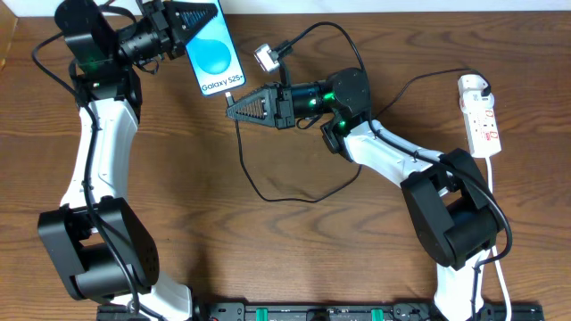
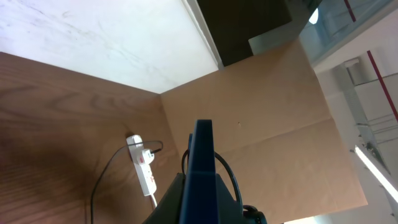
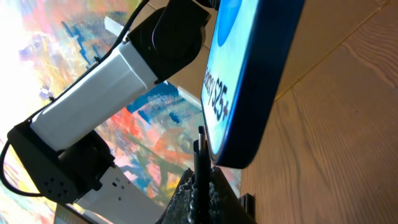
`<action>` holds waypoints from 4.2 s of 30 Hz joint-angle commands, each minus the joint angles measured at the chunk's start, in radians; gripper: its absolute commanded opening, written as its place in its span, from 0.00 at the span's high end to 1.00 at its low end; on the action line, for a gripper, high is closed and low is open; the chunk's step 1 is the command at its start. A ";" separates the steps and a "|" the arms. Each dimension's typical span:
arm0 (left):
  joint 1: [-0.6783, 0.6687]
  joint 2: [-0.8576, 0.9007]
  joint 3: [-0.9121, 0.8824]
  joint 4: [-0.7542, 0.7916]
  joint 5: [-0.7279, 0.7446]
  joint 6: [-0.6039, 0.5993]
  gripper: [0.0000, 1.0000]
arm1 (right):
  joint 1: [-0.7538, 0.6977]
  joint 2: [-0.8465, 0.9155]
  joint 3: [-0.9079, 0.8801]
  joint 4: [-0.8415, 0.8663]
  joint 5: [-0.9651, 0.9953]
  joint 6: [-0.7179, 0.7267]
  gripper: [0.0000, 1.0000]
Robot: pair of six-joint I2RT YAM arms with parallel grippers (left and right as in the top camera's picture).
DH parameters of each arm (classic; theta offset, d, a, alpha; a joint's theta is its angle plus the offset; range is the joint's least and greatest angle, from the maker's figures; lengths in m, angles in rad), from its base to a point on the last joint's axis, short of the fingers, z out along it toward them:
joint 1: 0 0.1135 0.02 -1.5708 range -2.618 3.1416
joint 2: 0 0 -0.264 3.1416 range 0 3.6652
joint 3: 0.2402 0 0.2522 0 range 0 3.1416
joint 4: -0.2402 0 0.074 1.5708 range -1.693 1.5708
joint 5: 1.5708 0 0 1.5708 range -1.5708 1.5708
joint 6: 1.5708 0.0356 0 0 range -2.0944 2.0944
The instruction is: Plug charger to phone and switch on socket
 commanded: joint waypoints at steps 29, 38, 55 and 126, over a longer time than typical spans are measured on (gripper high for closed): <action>-0.010 -0.009 0.010 0.011 -0.005 -0.001 0.93 | 0.004 0.001 0.003 -0.025 0.035 -0.013 0.99; -0.030 -0.009 0.010 0.012 -0.005 0.004 0.93 | 0.004 0.001 0.003 -0.025 0.035 -0.013 0.99; -0.010 -0.009 0.010 0.016 -0.010 0.015 0.93 | 0.004 0.001 0.003 -0.025 0.031 -0.001 0.99; -0.014 -0.009 0.010 0.016 0.078 0.020 0.93 | 0.003 0.001 0.003 -0.024 0.035 -0.001 0.99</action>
